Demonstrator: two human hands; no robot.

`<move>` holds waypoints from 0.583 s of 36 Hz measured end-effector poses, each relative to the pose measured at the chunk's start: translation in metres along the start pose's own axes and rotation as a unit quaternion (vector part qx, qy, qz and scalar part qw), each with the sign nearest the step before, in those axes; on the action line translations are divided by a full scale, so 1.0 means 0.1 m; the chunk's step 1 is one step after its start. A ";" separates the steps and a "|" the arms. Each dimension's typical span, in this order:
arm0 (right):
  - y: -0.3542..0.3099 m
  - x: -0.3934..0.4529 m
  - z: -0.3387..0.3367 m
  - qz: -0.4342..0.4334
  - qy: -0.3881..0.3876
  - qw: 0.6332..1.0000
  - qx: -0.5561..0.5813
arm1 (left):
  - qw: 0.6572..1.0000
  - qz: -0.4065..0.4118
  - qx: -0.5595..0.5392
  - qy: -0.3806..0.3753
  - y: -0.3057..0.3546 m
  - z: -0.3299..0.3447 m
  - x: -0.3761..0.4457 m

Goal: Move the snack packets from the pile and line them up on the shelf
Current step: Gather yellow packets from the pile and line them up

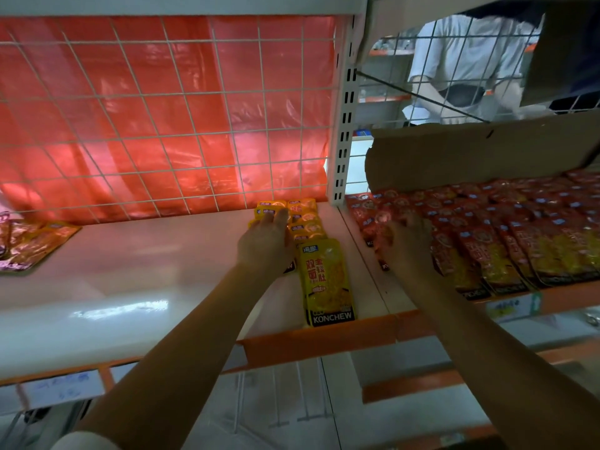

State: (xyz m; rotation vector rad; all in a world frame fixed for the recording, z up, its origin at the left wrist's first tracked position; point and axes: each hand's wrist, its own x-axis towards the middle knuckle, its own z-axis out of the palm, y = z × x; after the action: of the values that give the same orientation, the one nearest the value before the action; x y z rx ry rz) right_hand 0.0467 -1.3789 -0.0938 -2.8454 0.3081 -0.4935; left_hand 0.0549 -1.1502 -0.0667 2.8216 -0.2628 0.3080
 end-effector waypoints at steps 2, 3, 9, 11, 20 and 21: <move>0.01 0.00 0.01 -0.004 -0.008 1.000 -0.026 | 1.000 -0.001 -0.004 -0.001 -0.01 0.01 -0.01; 0.01 0.00 0.02 -0.005 -0.017 0.999 -0.037 | 1.000 0.000 -0.007 -0.004 -0.01 0.02 -0.02; 0.00 0.02 0.06 -0.009 -0.046 0.997 -0.060 | 1.000 0.000 -0.018 -0.006 -0.03 0.01 -0.04; 0.00 0.03 0.06 -0.010 -0.043 0.998 -0.052 | 1.000 -0.003 -0.015 -0.006 -0.04 0.00 -0.04; -0.24 0.02 -0.03 -0.029 0.004 0.999 0.033 | 1.000 -0.008 -0.002 -0.006 -0.16 -0.06 -0.13; -0.30 0.01 -0.05 -0.036 0.008 0.997 0.064 | 1.000 -0.007 0.003 -0.004 -0.18 -0.08 -0.15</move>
State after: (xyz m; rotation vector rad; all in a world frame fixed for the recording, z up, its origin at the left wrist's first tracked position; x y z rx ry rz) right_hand 0.0507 -1.3518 -0.0805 -2.7370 0.1712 -0.5313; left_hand 0.0427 -1.1286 -0.0679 2.8301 -0.2451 0.2943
